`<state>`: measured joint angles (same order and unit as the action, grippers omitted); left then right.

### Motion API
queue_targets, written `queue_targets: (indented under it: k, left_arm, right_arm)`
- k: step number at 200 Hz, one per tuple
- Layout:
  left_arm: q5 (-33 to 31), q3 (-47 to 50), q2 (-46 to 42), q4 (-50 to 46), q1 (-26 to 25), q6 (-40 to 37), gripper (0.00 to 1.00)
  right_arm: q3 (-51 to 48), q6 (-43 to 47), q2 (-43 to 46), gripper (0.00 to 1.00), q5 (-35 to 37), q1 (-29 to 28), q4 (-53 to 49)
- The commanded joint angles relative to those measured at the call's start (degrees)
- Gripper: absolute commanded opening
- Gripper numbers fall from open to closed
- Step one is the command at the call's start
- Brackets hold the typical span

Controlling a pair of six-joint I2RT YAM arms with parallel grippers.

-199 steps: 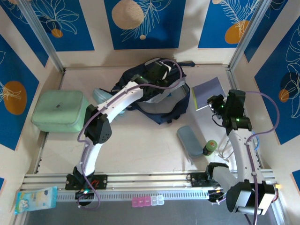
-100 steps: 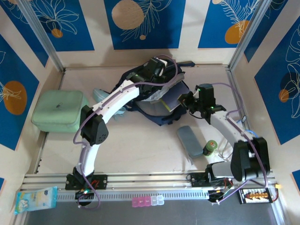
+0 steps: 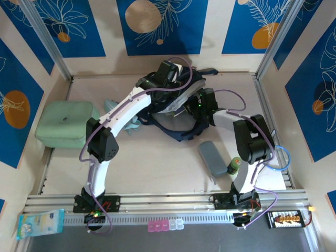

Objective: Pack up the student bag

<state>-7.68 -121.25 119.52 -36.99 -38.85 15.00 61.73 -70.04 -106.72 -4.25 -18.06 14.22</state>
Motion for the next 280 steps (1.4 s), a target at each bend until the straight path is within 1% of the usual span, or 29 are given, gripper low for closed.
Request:
queue_targets:
  k: [1,31,50,64,70,78,88,99,108,117,135,152,171,193,202,210,218,227,239,253,265,280]
  left_arm:
    - [2.1,-0.5,-4.6,4.6,1.1,3.7,0.0]
    - [3.4,-0.4,-4.5,5.2,1.7,5.1,0.0]
    - [3.7,-0.1,-4.5,5.8,1.9,5.7,0.0]
    - [3.9,-0.1,-4.3,5.9,2.2,6.3,0.0]
    - [4.1,-0.2,-4.3,5.9,2.3,6.4,0.0]
    - [4.2,-0.1,-4.3,5.7,2.5,6.6,0.0]
    - [4.4,0.0,-4.2,5.5,2.7,6.7,0.0]
    - [4.7,0.0,-4.2,5.3,3.1,6.9,0.0]
    - [5.2,0.1,-4.1,5.2,3.4,7.1,0.0]
    - [5.9,0.1,-4.0,5.5,3.5,7.2,0.0]
    - [8.1,0.1,-3.6,6.1,3.7,6.4,0.0]
    - [9.7,-0.1,-2.7,6.4,3.6,5.8,0.0]
    - [12.3,-0.6,-0.9,5.8,3.6,5.0,0.0]
    - [18.1,-1.2,2.1,5.9,3.6,4.8,0.0]
    - [19.7,-1.6,3.4,5.7,3.5,5.0,0.03]
    - [20.8,-1.8,4.4,5.4,3.5,5.2,0.06]
    - [21.8,-1.6,5.3,5.3,3.5,5.3,0.11]
    - [22.8,-1.7,6.2,4.8,3.5,5.3,0.2]
    - [23.4,-1.6,6.9,3.8,3.5,5.1,0.39]
    - [23.5,-0.9,6.9,2.5,3.7,4.6,0.55]
    - [22.7,0.8,6.0,2.0,4.1,4.4,0.64]
    - [21.6,4.6,4.0,2.6,5.3,5.5,0.68]
  right_arm:
    - [2.8,-3.1,-2.8,0.1,0.3,-0.6,5.0]
    - [8.3,-5.6,-8.4,0.18,-4.5,-0.4,5.6]
    - [13.1,-7.0,-12.2,0.18,-6.4,-0.7,4.5]
    - [14.0,-7.8,-12.9,0.19,-7.2,-0.7,5.1]
    - [13.8,-7.6,-12.5,0.22,-7.1,-0.8,5.1]
    - [13.4,-7.1,-11.4,0.29,-6.9,-0.7,4.3]
    - [12.3,-6.7,-9.6,0.41,-6.5,-0.6,2.5]
    - [10.3,-6.8,-7.0,0.48,-7.3,0.0,2.2]
    - [7.7,-7.2,-4.4,0.56,-7.8,0.6,3.1]
    - [5.6,-7.6,-1.7,0.6,-8.3,1.3,2.3]
    - [1.0,-7.7,3.6,0.62,-9.4,3.2,-1.2]
    - [-4.3,-6.5,9.4,0.63,-8.6,5.0,-4.0]
    - [-8.6,-3.6,16.5,0.63,-3.8,6.8,-12.3]
    - [-11.8,0.0,24.6,0.63,4.1,8.5,-22.4]
    - [-12.2,1.4,27.6,0.64,7.3,9.1,-26.4]
    - [-12.4,4.1,29.8,0.65,7.9,9.6,-27.8]
    - [-12.1,6.5,31.5,0.65,8.4,9.9,-29.5]
    - [-11.5,8.1,33.1,0.66,10.1,9.7,-31.8]
    - [-11.2,9.9,34.6,0.68,11.2,9.5,-32.9]
    - [-11.2,10.6,35.4,0.7,11.1,9.6,-33.6]
    - [-11.3,11.2,35.2,0.72,10.5,9.5,-33.6]
    - [-11.4,12.6,34.0,0.74,7.7,9.5,-32.1]
